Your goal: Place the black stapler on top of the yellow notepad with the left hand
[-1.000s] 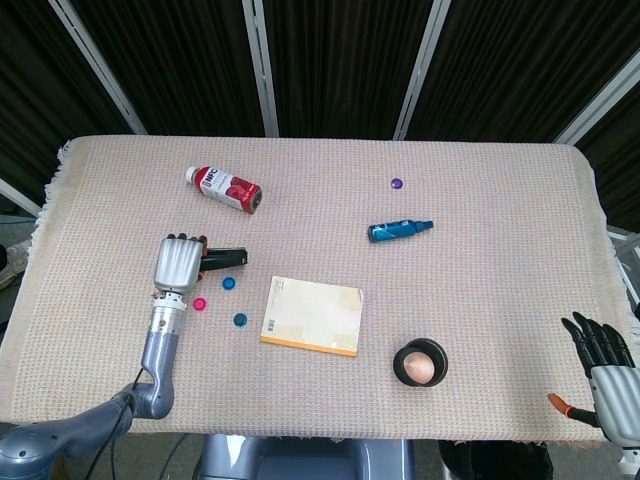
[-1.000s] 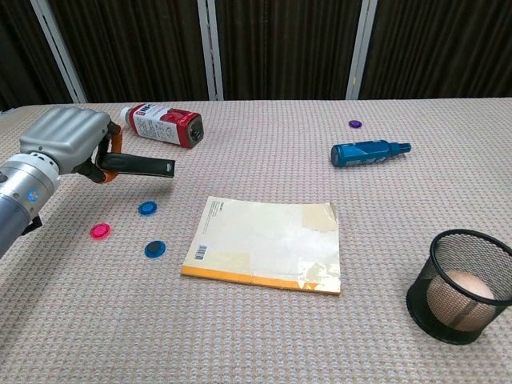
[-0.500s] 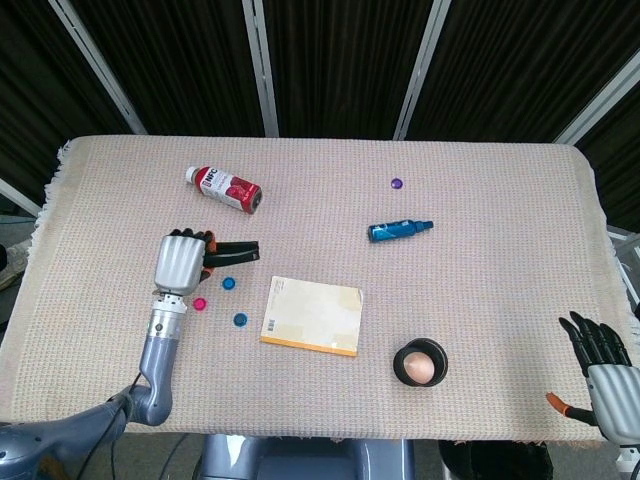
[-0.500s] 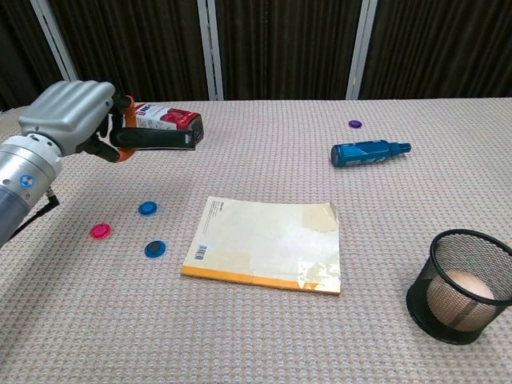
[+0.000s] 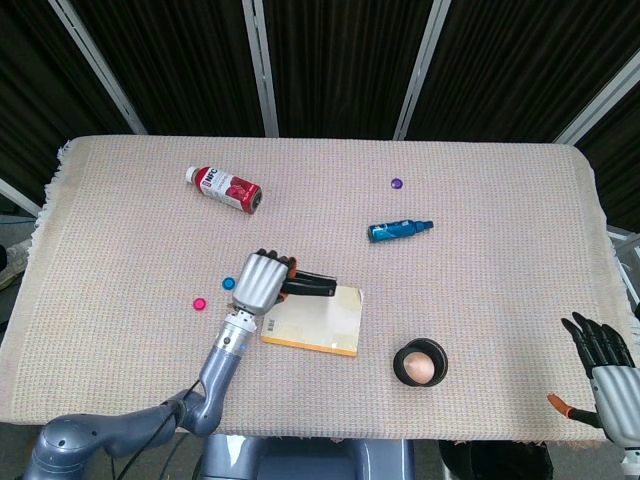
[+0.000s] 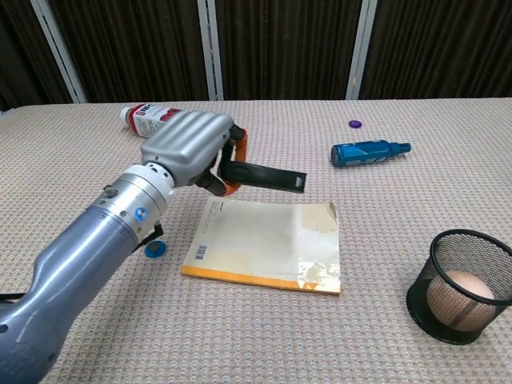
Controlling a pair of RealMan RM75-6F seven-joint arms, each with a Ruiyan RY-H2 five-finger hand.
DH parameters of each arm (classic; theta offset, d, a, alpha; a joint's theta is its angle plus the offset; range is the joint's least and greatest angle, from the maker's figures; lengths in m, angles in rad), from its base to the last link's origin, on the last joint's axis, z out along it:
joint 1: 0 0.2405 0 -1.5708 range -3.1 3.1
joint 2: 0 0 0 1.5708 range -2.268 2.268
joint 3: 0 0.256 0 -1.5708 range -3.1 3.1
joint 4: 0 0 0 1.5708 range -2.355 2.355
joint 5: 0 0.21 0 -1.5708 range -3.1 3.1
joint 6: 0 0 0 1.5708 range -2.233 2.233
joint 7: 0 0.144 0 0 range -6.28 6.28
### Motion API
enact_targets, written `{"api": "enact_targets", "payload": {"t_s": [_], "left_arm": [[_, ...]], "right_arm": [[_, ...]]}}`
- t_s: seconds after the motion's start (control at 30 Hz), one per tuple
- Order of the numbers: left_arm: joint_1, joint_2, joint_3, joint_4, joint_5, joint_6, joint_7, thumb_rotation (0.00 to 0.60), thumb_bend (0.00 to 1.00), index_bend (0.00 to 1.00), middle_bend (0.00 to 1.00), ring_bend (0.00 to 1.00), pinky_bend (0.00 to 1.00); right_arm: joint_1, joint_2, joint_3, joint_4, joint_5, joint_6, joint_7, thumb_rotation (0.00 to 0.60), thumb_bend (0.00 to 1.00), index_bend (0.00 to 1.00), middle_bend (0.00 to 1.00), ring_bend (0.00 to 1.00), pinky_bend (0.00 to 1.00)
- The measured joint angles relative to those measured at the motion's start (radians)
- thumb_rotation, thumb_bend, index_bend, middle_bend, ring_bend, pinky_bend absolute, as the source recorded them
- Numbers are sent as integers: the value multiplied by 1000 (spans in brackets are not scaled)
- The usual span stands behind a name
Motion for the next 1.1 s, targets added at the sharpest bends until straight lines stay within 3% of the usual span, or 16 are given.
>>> {"api": "enact_targets", "payload": {"t_s": [0.3,0.7,1.1], "left_arm": [[9,-50,54,-52,7,-28,0,600,326,627,622,546,579],[86,51,95,-148,17,6,5,600,323,619,618,543,576],[104,70,108,-183,-49,-105,-17,600,308,579,579,521,554]], "right_arm": [[-12,6,-4,13,-14,28,29,600,60,0,0,0,0],[-9,-3,0,7,-2,18,0,600,61,0,0,0,0],[-8,-11,1,-2,1,13,-28,600,60,0,0,0,0]]}}
